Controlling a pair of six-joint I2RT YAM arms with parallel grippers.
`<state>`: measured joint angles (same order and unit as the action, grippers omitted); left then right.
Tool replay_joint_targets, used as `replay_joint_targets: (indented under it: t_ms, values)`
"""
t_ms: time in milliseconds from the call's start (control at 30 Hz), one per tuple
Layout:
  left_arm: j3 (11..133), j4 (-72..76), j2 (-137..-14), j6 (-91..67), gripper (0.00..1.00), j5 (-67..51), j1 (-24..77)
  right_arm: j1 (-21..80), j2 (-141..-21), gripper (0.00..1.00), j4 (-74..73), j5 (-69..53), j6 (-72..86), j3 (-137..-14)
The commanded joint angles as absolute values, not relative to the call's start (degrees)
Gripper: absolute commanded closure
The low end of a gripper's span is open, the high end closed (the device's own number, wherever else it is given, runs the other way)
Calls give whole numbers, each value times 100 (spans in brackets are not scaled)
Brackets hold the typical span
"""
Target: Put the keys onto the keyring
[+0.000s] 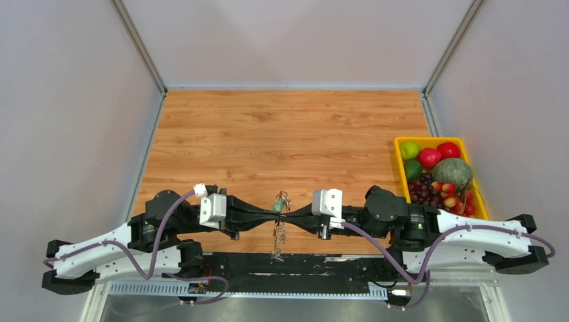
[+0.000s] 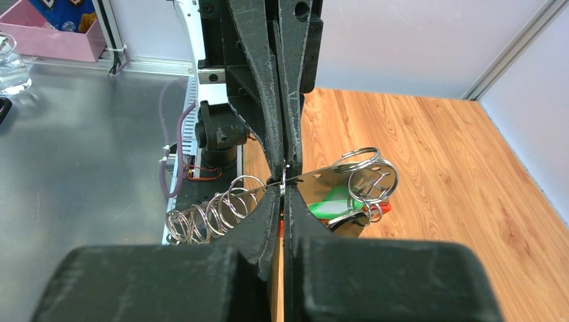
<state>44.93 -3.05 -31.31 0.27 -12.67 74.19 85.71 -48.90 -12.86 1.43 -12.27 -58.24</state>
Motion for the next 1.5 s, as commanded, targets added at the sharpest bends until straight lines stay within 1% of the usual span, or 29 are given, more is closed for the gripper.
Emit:
replay_joint_targets:
  t_ms: [0, 233, 367, 633, 900, 1000, 1133, 1467]
  values:
    - [4456, -281, -3272, -4, 100, -1024, 7436, 8584, -4767, 100, -556, -191, -1245, -6049]
    - [4424, -218, -3219, -8, 100, -956, 7436, 8585, -4696, 100, -582, -148, -1274, -6044]
    - [4455, -268, -3179, -12, 100, -892, 7436, 8583, -4633, 94, -689, -79, -1270, -6049]
    - [4456, -290, -3157, -36, 100, -864, 7436, 8579, -4666, 88, -822, -24, -1263, -6057]
    - [4462, -326, -3126, -35, 100, -785, 7436, 8584, -4684, 76, -1020, 0, -1257, -6153]
    - [4502, -418, -3152, -55, 100, -769, 7436, 8578, -4711, 72, -1297, -1, -1265, -6290]
    - [4700, -736, -3236, -117, 100, -765, 7436, 8581, -4799, 69, -1963, 346, -1250, -6603]
    - [5398, -2018, -3561, -236, 100, -730, 7436, 8578, -5427, 67, -3588, 715, -988, -7521]
